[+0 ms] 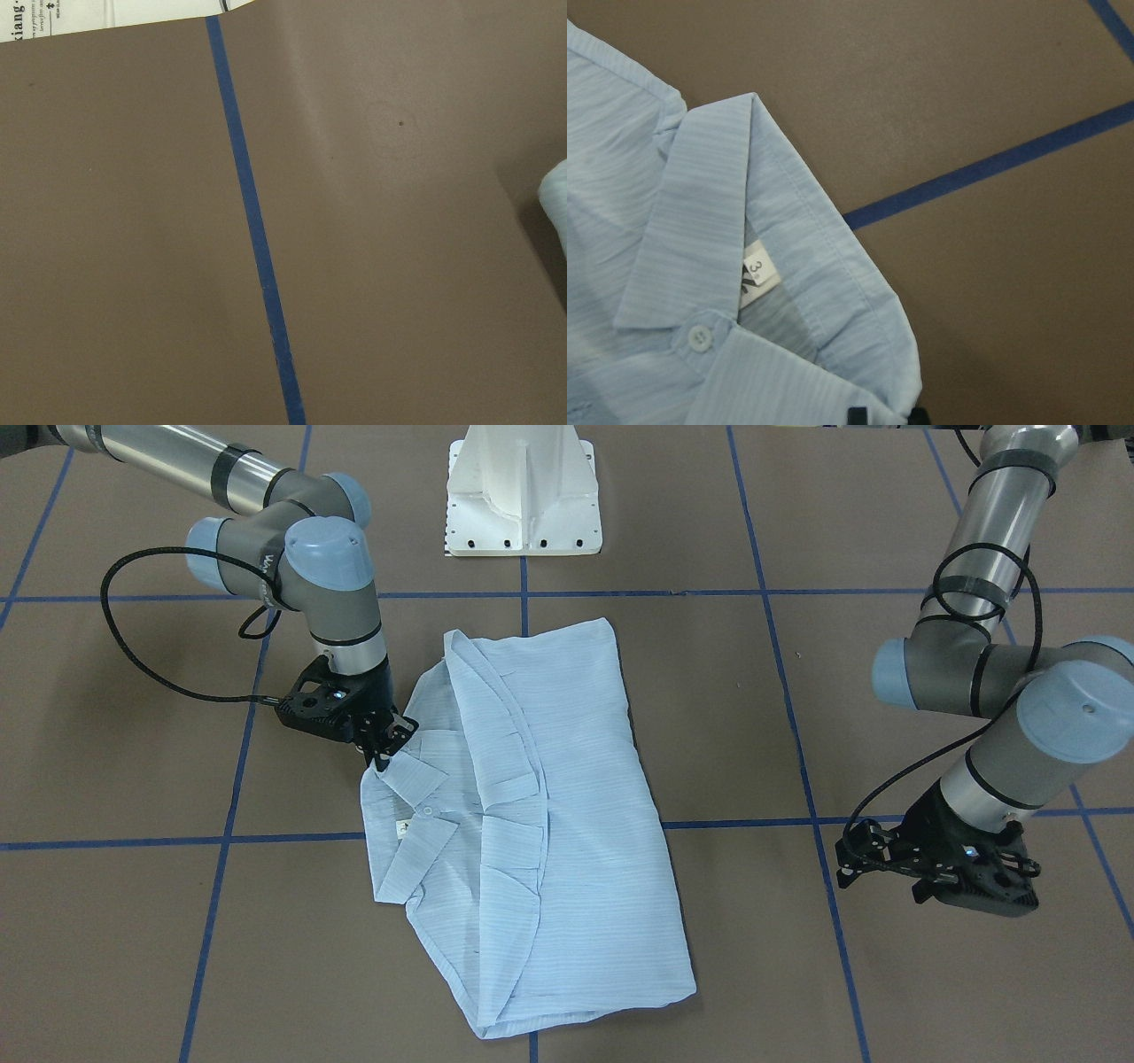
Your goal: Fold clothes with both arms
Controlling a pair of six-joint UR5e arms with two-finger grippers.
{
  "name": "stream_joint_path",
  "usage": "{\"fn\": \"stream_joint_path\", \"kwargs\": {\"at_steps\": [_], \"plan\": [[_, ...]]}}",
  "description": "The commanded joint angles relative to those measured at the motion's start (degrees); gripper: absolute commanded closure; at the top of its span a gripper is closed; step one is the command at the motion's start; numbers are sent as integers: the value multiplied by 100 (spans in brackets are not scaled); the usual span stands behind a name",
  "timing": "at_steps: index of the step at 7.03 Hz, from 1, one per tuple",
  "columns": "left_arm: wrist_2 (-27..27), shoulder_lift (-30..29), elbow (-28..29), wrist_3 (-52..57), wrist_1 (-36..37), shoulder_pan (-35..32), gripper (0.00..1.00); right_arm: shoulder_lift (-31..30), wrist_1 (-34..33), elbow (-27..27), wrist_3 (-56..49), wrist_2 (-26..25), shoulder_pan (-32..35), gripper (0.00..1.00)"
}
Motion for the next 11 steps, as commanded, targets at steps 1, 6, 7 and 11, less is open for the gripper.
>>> {"fn": "stream_joint_path", "kwargs": {"at_steps": [1,6,7,11], "plan": [[-9,6,-9,-1,0,3,0,131,-641,211,-751,51,9,0],[-26,85,-97,8,0,3,0,2947,-1877,-2134,-2066,193,90,0],[-26,85,-97,8,0,3,0,3241,-1877,-2569,-2267,175,11,0],[-44,94,-97,8,0,3,0,3656,-1859,-3302,-2594,-211,-332,0]]}}
